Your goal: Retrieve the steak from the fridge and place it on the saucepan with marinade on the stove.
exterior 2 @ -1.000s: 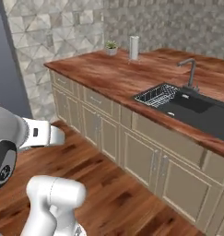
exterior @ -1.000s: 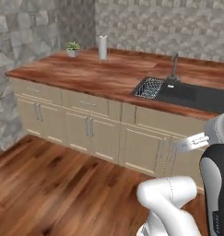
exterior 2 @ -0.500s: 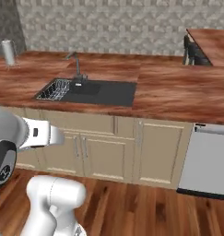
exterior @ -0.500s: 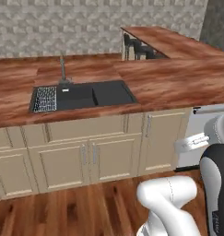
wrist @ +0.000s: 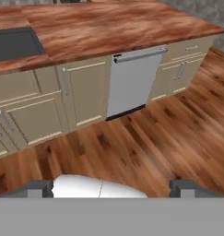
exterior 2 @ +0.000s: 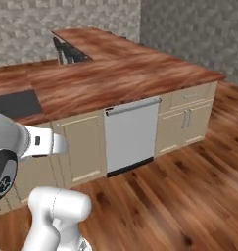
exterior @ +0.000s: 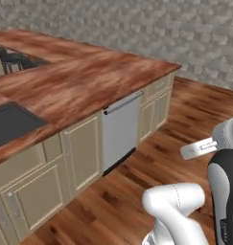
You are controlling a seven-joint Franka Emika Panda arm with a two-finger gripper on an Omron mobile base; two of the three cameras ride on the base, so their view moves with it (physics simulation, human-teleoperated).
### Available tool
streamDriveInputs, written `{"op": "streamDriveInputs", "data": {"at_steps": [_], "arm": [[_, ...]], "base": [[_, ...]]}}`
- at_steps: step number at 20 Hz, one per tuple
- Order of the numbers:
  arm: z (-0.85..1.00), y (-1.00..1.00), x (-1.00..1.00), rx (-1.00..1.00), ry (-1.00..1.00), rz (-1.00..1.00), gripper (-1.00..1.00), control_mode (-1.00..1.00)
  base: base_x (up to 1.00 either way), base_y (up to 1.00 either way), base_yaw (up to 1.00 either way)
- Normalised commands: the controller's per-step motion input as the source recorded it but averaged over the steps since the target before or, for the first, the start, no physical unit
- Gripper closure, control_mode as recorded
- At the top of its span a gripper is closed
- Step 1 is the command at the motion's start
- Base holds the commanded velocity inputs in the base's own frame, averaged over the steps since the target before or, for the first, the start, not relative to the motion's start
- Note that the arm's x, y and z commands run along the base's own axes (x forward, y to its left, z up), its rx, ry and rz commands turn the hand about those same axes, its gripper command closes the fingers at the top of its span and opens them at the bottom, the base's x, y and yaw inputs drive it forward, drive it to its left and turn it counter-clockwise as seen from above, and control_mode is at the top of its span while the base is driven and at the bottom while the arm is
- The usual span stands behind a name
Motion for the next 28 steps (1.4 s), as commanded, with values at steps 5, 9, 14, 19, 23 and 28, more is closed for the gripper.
{"op": "streamDriveInputs", "data": {"at_steps": [5, 9, 14, 19, 23, 28], "arm": [[0.00, 0.00, 0.00, 0.00, 0.00, 0.00, -1.00, 1.00], [0.00, 0.00, 0.00, 0.00, 0.00, 0.00, -1.00, 1.00], [0.00, 0.00, 0.00, 0.00, 0.00, 0.00, -1.00, 1.00], [0.00, 0.00, 0.00, 0.00, 0.00, 0.00, -1.00, 1.00], [0.00, 0.00, 0.00, 0.00, 0.00, 0.00, -1.00, 1.00], [0.00, 0.00, 0.00, 0.00, 0.00, 0.00, -1.00, 1.00]], "base": [[0.01, 0.00, -0.90], [0.00, 0.00, -0.86], [0.00, 0.00, -0.88], [0.08, 0.05, -0.79], [0.32, 0.33, -0.52], [0.49, 0.26, -0.20]]}}
